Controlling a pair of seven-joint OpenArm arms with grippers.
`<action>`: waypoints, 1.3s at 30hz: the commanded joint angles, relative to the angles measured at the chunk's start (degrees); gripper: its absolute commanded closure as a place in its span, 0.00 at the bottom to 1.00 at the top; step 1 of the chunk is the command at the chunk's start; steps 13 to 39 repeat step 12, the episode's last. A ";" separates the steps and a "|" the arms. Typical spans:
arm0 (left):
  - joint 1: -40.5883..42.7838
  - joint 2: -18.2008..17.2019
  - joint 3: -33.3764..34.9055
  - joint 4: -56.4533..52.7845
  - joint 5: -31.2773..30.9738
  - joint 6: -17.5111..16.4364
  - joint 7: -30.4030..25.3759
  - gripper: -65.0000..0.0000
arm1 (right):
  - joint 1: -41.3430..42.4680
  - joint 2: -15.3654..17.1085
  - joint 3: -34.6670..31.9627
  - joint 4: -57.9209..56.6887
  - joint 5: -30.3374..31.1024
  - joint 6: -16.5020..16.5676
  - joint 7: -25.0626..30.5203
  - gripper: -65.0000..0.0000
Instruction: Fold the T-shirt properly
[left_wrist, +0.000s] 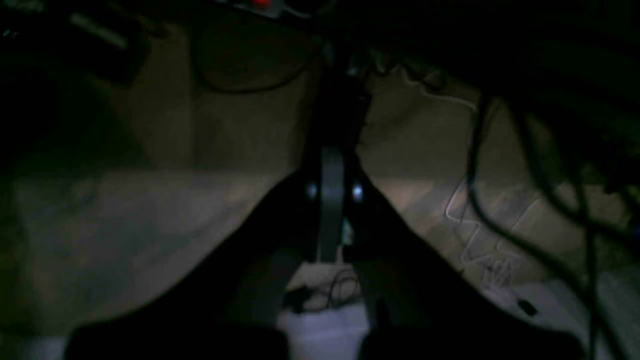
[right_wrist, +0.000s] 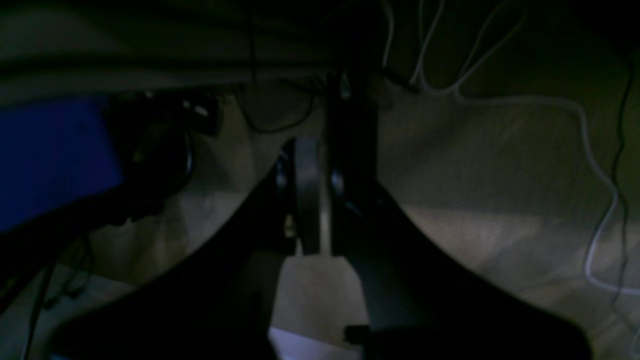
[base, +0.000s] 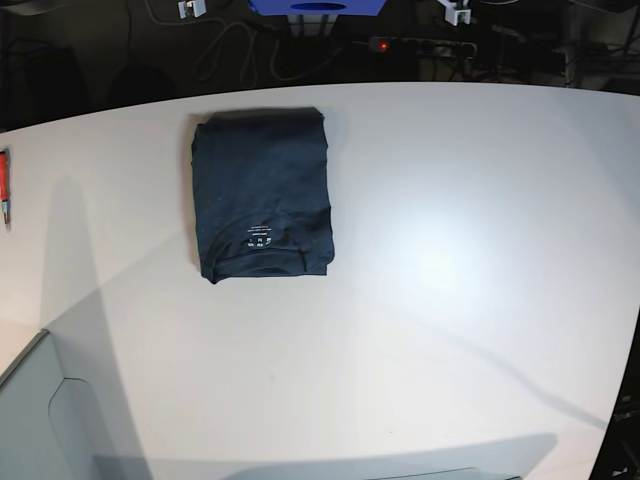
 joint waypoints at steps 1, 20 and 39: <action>0.29 0.45 -0.10 -0.49 1.05 -0.56 -0.25 1.00 | 0.36 0.06 0.07 -1.16 0.19 0.43 1.54 1.00; -1.55 5.20 -0.01 -0.66 2.28 -0.47 3.53 1.00 | 3.00 0.06 0.07 -8.10 0.19 0.34 6.20 1.00; -1.55 5.20 -0.01 -0.66 2.28 -0.47 3.53 1.00 | 3.00 0.06 0.07 -8.10 0.19 0.34 6.20 1.00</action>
